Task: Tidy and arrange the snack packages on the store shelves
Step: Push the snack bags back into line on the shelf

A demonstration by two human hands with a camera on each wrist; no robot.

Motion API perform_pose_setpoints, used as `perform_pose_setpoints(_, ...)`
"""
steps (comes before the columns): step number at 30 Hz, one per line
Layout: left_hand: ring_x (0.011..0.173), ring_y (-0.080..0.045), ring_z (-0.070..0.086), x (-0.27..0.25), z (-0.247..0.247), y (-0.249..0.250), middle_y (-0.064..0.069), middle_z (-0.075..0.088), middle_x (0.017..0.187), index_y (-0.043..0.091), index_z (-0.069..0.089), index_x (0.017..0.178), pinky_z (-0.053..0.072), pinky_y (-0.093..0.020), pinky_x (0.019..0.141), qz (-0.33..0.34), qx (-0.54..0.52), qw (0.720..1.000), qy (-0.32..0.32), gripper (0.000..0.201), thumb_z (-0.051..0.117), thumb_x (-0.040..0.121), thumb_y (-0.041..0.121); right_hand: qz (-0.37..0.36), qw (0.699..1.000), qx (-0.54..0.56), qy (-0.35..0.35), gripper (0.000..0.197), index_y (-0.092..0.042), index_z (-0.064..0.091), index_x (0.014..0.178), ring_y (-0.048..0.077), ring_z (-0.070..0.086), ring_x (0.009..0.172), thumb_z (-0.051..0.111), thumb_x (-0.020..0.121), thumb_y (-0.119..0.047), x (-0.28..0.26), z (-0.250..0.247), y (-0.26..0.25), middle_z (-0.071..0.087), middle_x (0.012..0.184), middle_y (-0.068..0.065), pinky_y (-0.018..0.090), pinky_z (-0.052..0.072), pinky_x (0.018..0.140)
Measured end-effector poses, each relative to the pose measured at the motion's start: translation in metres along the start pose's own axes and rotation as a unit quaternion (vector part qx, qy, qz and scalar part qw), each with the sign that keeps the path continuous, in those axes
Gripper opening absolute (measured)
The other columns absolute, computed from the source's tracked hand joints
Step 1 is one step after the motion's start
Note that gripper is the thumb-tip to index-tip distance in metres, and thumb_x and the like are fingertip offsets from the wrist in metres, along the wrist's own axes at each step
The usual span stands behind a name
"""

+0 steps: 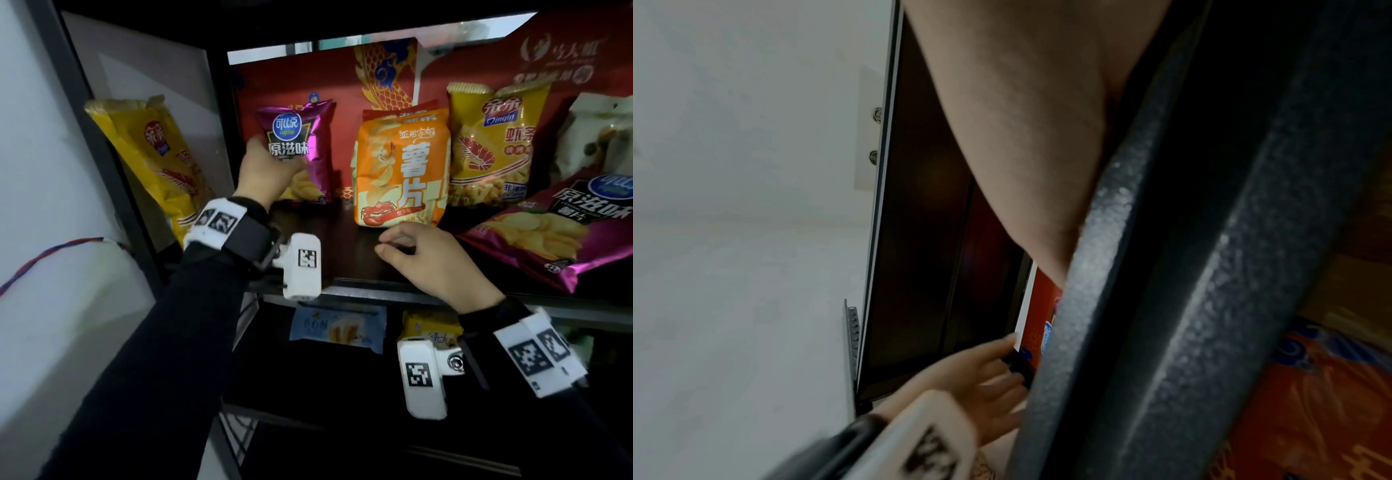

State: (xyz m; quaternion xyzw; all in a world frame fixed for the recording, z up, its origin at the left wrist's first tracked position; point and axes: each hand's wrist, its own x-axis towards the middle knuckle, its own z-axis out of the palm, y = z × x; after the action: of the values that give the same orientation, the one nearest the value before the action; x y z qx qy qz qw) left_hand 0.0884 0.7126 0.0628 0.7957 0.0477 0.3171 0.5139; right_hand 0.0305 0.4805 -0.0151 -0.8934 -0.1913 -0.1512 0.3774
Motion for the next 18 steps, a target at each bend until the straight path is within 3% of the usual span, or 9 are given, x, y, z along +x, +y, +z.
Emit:
perform_pose_setpoints(3, 0.100, -0.013, 0.059, -0.049, -0.029, 0.001, -0.001, 0.061, 0.108, 0.006, 0.055, 0.122, 0.048, -0.032, 0.098, 0.083, -0.053, 0.986, 0.132, 0.046, 0.072, 0.079, 0.011, 0.001, 1.000, -0.022, -0.013, 0.021, -0.021, 0.063, 0.107, 0.003, 0.053, 0.096, 0.061, 0.090, -0.033, 0.001, 0.000, -0.002, 0.058, 0.095, -0.014, 0.019, 0.038, 0.084)
perform_pose_setpoints(5, 0.100, -0.020, 0.059, -0.078, -0.051, -0.006, -0.006, 0.062, 0.107, 0.005, 0.059, 0.113, 0.045, -0.037, 0.097, 0.129, -0.024, 0.948, 0.291, 0.038, 0.065, 0.076, 0.010, 0.000, 0.999, -0.037, -0.023, 0.021, -0.020, 0.063, 0.107, 0.007, 0.055, 0.101, 0.060, 0.091, -0.033, 0.000, -0.001, -0.004, 0.060, 0.099, -0.010, 0.022, 0.039, 0.086)
perform_pose_setpoints(7, 0.109, -0.028, 0.055, -0.095, -0.065, -0.014, -0.012, 0.058, 0.115, 0.002, 0.055, 0.114, 0.040, -0.041, 0.099, 0.110, 0.013, 0.901, 0.419, 0.044, 0.063, 0.072, 0.012, -0.005, 0.998, -0.052, -0.025, 0.022, -0.019, 0.064, 0.108, 0.012, 0.057, 0.106, 0.059, 0.092, -0.033, -0.001, -0.001, -0.006, 0.064, 0.107, -0.006, 0.028, 0.043, 0.090)
perform_pose_setpoints(8, 0.115, -0.030, 0.051, -0.096, -0.068, -0.018, -0.014, 0.055, 0.121, 0.000, 0.051, 0.118, 0.036, -0.041, 0.102, 0.084, 0.019, 0.896, 0.436, 0.049, 0.064, 0.073, 0.012, -0.011, 0.998, -0.061, -0.023, 0.022, -0.018, 0.064, 0.107, 0.015, 0.058, 0.108, 0.059, 0.092, -0.033, -0.002, 0.000, -0.008, 0.065, 0.110, -0.003, 0.032, 0.045, 0.091)
perform_pose_setpoints(12, 0.134, -0.031, 0.034, -0.086, -0.060, -0.032, -0.018, 0.038, 0.139, -0.002, 0.031, 0.138, 0.021, -0.030, 0.110, -0.011, 0.091, 0.927, 0.363, 0.076, 0.073, 0.079, 0.018, -0.031, 0.996, -0.087, -0.011, 0.020, -0.016, 0.066, 0.104, 0.022, 0.058, 0.107, 0.057, 0.093, -0.031, -0.005, 0.002, -0.011, 0.066, 0.110, 0.003, 0.039, 0.048, 0.090)
perform_pose_setpoints(18, 0.119, -0.033, 0.052, -0.069, -0.058, -0.051, -0.016, 0.047, 0.134, 0.013, 0.020, 0.145, 0.042, -0.036, 0.092, -0.086, 0.053, 0.952, 0.290, 0.083, 0.070, 0.080, 0.025, -0.033, 0.996, -0.086, 0.005, 0.020, -0.015, 0.068, 0.102, 0.024, 0.059, 0.102, 0.056, 0.092, -0.029, -0.007, 0.000, -0.012, 0.067, 0.105, 0.004, 0.038, 0.049, 0.085)
